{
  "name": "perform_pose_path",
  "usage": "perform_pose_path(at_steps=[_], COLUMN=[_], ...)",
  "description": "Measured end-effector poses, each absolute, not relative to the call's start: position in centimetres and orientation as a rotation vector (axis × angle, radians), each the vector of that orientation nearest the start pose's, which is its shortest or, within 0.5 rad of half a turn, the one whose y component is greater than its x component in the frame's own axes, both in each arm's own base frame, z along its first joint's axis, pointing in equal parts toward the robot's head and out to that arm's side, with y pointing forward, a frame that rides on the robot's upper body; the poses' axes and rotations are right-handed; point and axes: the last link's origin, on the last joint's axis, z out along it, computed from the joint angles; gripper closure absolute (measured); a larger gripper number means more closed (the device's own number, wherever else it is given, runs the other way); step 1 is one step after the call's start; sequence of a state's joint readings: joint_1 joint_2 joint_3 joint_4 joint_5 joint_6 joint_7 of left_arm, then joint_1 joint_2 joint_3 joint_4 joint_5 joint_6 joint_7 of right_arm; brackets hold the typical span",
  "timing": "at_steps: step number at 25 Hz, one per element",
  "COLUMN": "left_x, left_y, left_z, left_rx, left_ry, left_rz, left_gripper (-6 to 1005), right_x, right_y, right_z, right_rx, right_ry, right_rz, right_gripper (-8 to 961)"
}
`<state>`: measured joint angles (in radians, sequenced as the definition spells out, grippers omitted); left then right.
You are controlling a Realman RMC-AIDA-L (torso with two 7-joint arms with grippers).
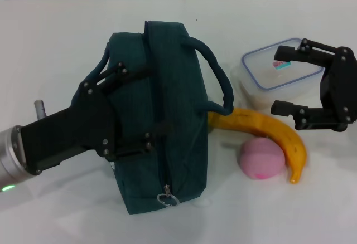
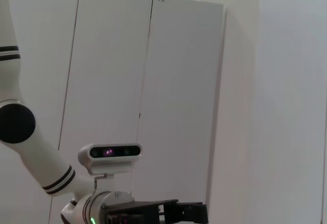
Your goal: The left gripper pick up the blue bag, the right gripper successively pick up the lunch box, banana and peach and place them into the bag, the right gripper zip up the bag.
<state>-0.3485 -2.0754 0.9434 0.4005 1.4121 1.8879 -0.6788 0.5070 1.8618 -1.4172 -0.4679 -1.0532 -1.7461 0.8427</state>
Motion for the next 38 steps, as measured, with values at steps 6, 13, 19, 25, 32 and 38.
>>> perform_pose_path(at_steps=[6, 13, 19, 25, 32, 38], left_x=[-25.2, -24.8, -23.7, -22.7, -22.8, -23.6], left_y=[24.7, 25.4, 28.4, 30.5, 30.1, 30.0], left_z=[-0.5, 1.0, 6.1, 9.0, 7.6, 7.5], left_rx=[-2.432, -2.455, -2.544, -2.638, -2.687, -2.647], left_ry=[0.043, -0.010, -0.327, -0.695, -0.867, -0.933], left_rz=[-1.325, -1.368, -1.354, -1.126, -0.849, -0.820], left_gripper=[113, 116, 119, 121, 124, 126], right_x=[22.1, 22.1, 21.9, 21.4, 21.1, 21.0], right_y=[30.9, 30.9, 30.9, 31.2, 31.3, 31.5], right_z=[3.2, 3.1, 3.1, 3.3, 3.4, 3.4], right_rx=[-2.675, -2.670, -2.667, -2.640, -2.639, -2.638], right_ry=[-0.171, -0.175, -0.189, -0.209, -0.230, -0.239], right_rz=[1.203, 1.207, 1.213, 1.227, 1.230, 1.225], right_gripper=[128, 129, 129, 130, 130, 131])
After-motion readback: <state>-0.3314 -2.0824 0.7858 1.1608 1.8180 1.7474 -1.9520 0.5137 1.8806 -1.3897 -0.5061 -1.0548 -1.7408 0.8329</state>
